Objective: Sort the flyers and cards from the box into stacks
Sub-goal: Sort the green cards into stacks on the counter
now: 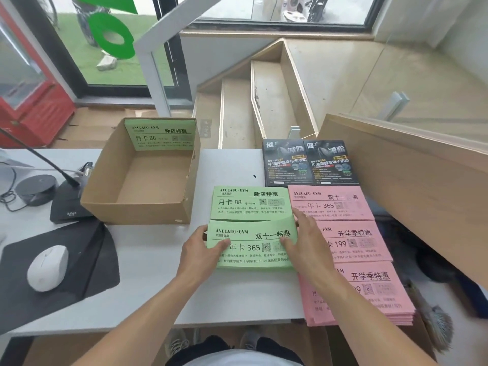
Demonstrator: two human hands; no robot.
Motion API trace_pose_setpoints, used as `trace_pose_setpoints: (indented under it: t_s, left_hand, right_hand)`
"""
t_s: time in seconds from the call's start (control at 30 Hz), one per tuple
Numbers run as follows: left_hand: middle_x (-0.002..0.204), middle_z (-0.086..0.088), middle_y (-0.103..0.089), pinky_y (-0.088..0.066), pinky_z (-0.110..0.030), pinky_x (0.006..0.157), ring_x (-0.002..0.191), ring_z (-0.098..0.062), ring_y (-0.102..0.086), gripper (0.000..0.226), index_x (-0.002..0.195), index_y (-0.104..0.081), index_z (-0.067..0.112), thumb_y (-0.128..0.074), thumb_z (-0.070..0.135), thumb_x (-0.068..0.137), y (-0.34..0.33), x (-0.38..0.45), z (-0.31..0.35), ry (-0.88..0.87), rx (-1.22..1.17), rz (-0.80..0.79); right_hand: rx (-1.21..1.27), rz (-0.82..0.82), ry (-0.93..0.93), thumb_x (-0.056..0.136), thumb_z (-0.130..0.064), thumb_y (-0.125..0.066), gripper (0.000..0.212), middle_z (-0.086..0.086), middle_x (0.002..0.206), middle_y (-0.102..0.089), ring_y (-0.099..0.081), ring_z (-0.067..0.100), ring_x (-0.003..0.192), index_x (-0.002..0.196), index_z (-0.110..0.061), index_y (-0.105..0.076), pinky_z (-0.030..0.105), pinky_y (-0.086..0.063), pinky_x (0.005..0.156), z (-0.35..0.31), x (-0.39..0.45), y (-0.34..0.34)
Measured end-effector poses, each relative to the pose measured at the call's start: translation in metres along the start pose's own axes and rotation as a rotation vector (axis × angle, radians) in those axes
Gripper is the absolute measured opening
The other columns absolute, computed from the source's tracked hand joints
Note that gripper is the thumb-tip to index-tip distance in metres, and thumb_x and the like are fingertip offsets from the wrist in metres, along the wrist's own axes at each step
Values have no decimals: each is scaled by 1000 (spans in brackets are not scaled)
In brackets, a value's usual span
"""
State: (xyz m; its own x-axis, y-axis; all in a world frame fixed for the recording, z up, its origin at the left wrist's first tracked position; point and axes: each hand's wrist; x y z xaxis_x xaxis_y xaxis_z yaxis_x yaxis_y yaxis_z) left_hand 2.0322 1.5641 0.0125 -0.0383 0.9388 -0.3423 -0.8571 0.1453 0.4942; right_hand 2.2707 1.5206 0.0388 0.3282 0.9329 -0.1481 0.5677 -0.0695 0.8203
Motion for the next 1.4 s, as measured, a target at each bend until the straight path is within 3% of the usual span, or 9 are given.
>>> trace_pose_setpoints:
  t_s: [0.2,0.3,0.4,0.67,0.83,1.1,1.2,1.3,1.4]
  left_hand:
    - [130,4,-52,-45,-37,102,119,-20,-55,44,134,-57,26,-68,35,92,-2,-6,4,-14,58,21]
    - [150,10,-46,-36,-44,116,141,-17,-41,83,151,-40,26,-69,54,79,-6,-15,5,65,-6,-35]
    - [152,16,-43,-34,-43,118,142,-14,-41,87,159,-23,32,-72,44,88,-11,-20,11,132,-155,-96]
    - [155,9,-43,-37,-44,116,139,-18,-45,84,158,-26,32,-75,36,89,-7,-15,13,158,-220,-106]
    - [160,10,-34,-36,-39,115,143,-17,-39,85,158,-25,31,-74,36,90,-7,-15,15,120,-217,-143]
    - [163,9,-25,-33,-36,117,145,-15,-34,80,157,-26,31,-72,35,91,1,-18,18,90,-213,-209]
    - [166,17,-8,-20,-25,120,151,-3,-15,75,154,-29,34,-70,35,92,11,-25,26,-58,-104,-128]
    - [157,31,-24,-16,-1,108,142,16,-20,55,141,-47,39,-72,29,93,35,-26,34,-296,-104,-9]
    - [147,28,-42,-24,-1,105,136,14,-35,44,131,-59,30,-73,18,91,80,-2,36,-487,-111,148]
  right_hand:
    - [-45,47,2,92,-39,-68,72,-5,137,-51,-50,16,125,153,-27,-32,42,-46,104,13,-4,-4]
    - [-18,50,-5,92,-37,-68,73,-5,139,-53,-47,16,128,155,-26,-32,40,-44,106,14,-6,-6]
    - [16,48,-6,93,-32,-68,74,-4,143,-53,-44,19,131,156,-25,-31,39,-40,109,13,-10,-7]
    - [100,9,-16,92,-27,-70,69,-3,139,-57,-46,19,129,152,-26,-37,39,-41,111,14,-9,-10]
    - [-5,-12,-6,95,-28,-66,60,-4,144,-54,-41,19,134,150,-21,-44,34,-33,113,12,-8,-10]
    - [-178,-64,-41,93,-35,-64,50,-6,146,-45,-40,15,134,141,-27,-52,40,-44,101,2,-8,2]
    - [-259,71,49,89,-35,-72,43,-5,136,-48,-47,18,125,129,-28,-59,41,-46,100,-14,-4,3]
    - [-162,95,200,85,-29,-76,37,-8,123,-53,-52,18,117,120,-28,-65,40,-48,96,-51,3,-13]
    - [-46,54,334,87,-24,-75,34,-11,122,-54,-50,13,117,120,-28,-66,29,-42,97,-109,21,-33]
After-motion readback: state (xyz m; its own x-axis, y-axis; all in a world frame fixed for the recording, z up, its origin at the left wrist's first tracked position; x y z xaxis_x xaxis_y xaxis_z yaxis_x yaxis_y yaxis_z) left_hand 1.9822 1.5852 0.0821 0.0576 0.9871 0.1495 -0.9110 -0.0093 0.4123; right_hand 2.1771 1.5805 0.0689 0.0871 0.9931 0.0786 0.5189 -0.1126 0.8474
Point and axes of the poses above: each hand's wrist, its own x-axis towards the middle knuckle, its own y-axis out of the back of the hand, z = x × y
